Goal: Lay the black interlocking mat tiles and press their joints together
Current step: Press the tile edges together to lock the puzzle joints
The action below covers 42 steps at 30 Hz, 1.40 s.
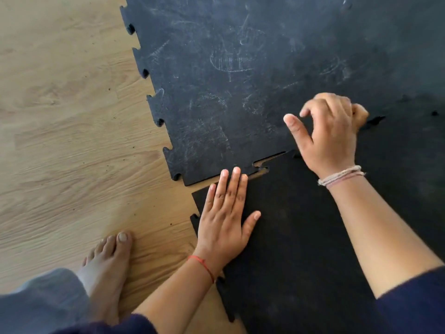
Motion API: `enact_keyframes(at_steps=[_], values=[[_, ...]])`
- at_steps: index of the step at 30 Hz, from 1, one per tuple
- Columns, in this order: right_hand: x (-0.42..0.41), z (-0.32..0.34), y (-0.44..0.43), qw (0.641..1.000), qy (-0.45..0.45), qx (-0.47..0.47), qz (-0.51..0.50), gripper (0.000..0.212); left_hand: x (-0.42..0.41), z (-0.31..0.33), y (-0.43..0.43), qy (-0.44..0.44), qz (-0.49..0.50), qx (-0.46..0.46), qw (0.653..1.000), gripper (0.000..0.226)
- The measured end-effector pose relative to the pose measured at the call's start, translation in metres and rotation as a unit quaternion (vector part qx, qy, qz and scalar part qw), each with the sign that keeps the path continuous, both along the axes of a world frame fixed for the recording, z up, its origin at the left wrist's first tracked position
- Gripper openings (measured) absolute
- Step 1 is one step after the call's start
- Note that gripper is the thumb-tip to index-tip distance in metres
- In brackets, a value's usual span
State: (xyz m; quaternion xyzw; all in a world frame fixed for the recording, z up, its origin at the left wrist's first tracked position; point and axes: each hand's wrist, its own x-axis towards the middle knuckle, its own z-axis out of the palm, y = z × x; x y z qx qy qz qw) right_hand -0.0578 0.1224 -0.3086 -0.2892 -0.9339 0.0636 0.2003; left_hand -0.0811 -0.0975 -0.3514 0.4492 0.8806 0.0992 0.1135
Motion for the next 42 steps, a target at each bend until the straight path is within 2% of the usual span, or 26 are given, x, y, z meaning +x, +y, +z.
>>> enact_keyframes(at_steps=[4,8,11,22,25,28,30,32,35,37,42], values=[[0.025,-0.009,-0.036,0.985,-0.138,-0.087,0.061,0.070,0.012,0.005,-0.008,-0.030,0.038,0.000,0.999,0.066],[0.075,-0.039,-0.070,0.973,-0.206,-0.104,-0.011,0.081,0.027,-0.001,-0.004,-0.031,0.125,0.010,0.992,0.064],[0.076,-0.044,-0.074,0.968,-0.227,-0.101,-0.025,0.082,0.028,-0.001,0.002,-0.025,0.138,-0.002,0.990,0.064],[0.057,-0.036,-0.083,0.963,-0.218,-0.157,-0.013,0.083,0.011,0.005,-0.004,-0.048,0.106,-0.007,0.993,0.063],[0.069,-0.038,-0.064,0.967,-0.218,-0.131,0.004,0.077,0.011,0.004,-0.008,-0.040,0.107,0.004,0.993,0.064],[0.097,-0.041,-0.002,0.958,-0.197,-0.130,-0.165,0.085,0.012,0.000,-0.009,-0.042,0.107,0.007,0.993,0.067],[0.120,-0.038,0.054,0.931,-0.183,-0.139,-0.284,0.093,0.014,-0.004,-0.008,-0.056,0.103,0.022,0.993,0.066],[0.133,-0.034,0.095,0.906,-0.177,-0.147,-0.354,0.094,0.014,-0.008,-0.007,-0.072,0.090,0.048,0.992,0.065],[0.137,-0.037,0.116,0.896,-0.161,-0.135,-0.391,0.093,0.019,-0.006,0.003,-0.067,0.103,0.040,0.992,0.065],[0.137,-0.038,0.115,0.902,-0.127,-0.112,-0.397,0.089,0.026,-0.004,0.014,-0.056,0.151,0.055,0.985,0.068],[0.143,-0.028,0.121,0.921,-0.073,-0.080,-0.374,0.073,0.029,0.002,0.021,-0.038,0.136,0.008,0.990,0.074]])
